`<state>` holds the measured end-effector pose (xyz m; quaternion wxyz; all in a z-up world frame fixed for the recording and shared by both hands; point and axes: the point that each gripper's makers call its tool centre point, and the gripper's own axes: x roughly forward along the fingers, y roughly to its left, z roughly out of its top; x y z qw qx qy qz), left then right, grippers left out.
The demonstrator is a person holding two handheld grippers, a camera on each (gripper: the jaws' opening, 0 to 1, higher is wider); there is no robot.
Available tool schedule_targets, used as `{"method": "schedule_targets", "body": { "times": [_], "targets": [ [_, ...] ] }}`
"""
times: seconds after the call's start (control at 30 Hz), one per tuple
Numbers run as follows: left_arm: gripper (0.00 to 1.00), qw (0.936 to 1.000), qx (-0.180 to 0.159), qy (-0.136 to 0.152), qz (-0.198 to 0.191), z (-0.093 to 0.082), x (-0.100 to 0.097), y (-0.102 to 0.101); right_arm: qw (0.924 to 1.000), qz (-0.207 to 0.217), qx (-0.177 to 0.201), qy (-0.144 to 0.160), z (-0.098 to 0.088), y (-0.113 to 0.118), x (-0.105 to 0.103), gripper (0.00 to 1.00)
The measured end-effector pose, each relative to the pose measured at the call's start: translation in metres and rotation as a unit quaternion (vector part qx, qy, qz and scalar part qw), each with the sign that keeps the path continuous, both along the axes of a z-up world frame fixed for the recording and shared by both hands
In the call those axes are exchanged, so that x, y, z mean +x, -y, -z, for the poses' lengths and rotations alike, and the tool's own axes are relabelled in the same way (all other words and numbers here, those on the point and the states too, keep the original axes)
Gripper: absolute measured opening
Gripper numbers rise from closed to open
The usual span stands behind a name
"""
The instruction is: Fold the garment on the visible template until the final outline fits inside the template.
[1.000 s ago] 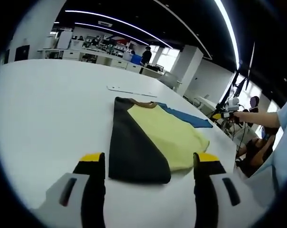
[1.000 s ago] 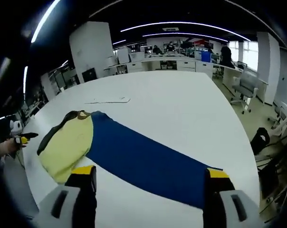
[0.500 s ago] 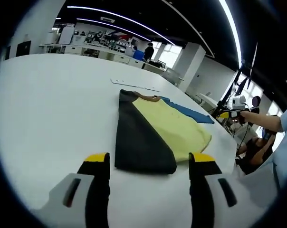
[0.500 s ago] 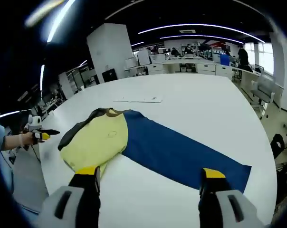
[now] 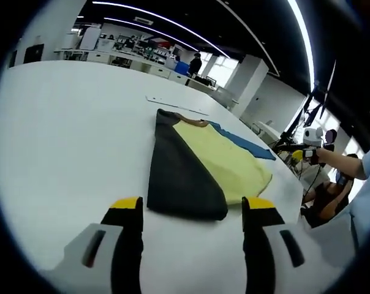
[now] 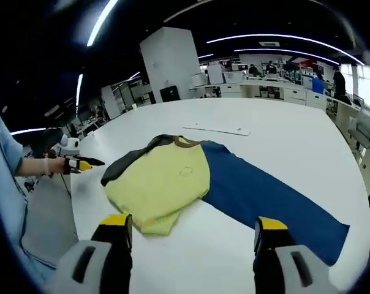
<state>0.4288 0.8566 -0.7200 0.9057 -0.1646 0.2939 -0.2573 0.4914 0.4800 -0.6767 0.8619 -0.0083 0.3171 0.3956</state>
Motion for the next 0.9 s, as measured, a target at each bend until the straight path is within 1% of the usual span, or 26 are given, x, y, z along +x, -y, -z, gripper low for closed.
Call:
{"method": "schedule_targets", "body": {
  "times": [0.03, 0.1, 0.13, 0.2, 0.27, 0.33, 0.37, 0.43, 0.53, 0.6, 0.7, 0.73, 0.8, 0.83, 0.87, 0.9],
  "targets": [
    [0.62, 1.0, -0.002, -0.003, 0.0, 0.001, -0.001, 0.0, 1.0, -0.001, 0.004, 0.001, 0.0, -0.002, -0.001, 0.82],
    [0.62, 0.9999, -0.004, -0.015, -0.002, 0.004, -0.004, 0.001, 1.0, -0.006, 0.001, 0.001, 0.002, -0.005, -0.004, 0.82],
    [0.62, 0.9998, -0.006, -0.02, -0.002, 0.006, -0.005, 0.002, 0.9999, -0.014, -0.007, -0.001, 0.005, -0.007, -0.007, 0.81],
    [0.61, 0.9996, -0.002, -0.027, -0.004, 0.01, -0.006, 0.001, 0.9998, -0.018, -0.006, -0.001, 0.006, -0.01, -0.01, 0.81],
    [0.62, 0.9992, -0.011, -0.034, -0.017, 0.011, -0.007, 0.001, 0.9998, -0.018, -0.003, -0.003, 0.006, -0.012, -0.012, 0.8],
    [0.61, 0.9989, -0.019, -0.036, -0.022, 0.011, -0.007, 0.001, 0.9995, -0.027, -0.015, 0.003, 0.008, -0.012, -0.014, 0.79],
    [0.6, 0.9989, -0.018, -0.035, -0.024, 0.011, -0.007, 0.001, 0.9994, -0.028, -0.018, 0.002, 0.009, -0.013, -0.015, 0.79],
    [0.59, 0.9987, -0.02, -0.034, -0.032, 0.012, -0.006, 0.001, 0.9994, -0.032, -0.016, 0.002, 0.008, -0.014, -0.017, 0.8],
    [0.57, 0.9976, -0.04, -0.041, -0.04, 0.012, -0.007, 0.004, 0.9993, -0.033, -0.018, 0.008, 0.006, -0.015, -0.016, 0.79],
    [0.57, 0.9971, -0.041, -0.05, -0.041, 0.015, -0.008, 0.005, 0.9992, -0.034, -0.02, 0.007, 0.006, -0.016, -0.016, 0.79],
    [0.55, 0.9962, -0.041, -0.062, -0.045, 0.018, -0.008, 0.005, 0.9981, -0.041, -0.044, 0.013, 0.011, -0.014, -0.018, 0.76],
    [0.52, 0.994, -0.052, -0.08, -0.055, 0.02, -0.01, 0.005, 0.998, -0.04, -0.046, 0.015, 0.012, -0.015, -0.018, 0.75],
    [0.5, 0.9926, -0.068, -0.079, -0.062, 0.018, -0.008, 0.007, 0.9979, -0.044, -0.045, 0.016, 0.011, -0.016, -0.02, 0.75],
    [0.48, 0.9912, -0.076, -0.084, -0.068, 0.018, -0.007, 0.007, 0.9983, -0.042, -0.037, 0.015, 0.01, -0.018, -0.02, 0.75],
    [0.48, 0.9903, -0.083, -0.085, -0.072, 0.018, -0.006, 0.008, 0.9985, -0.042, -0.034, 0.012, 0.01, -0.019, -0.02, 0.75],
    [0.47, 0.9884, -0.091, -0.093, -0.079, 0.019, -0.006, 0.009, 0.9984, -0.043, -0.035, 0.012, 0.01, -0.019, -0.021, 0.75]
  ]
}}
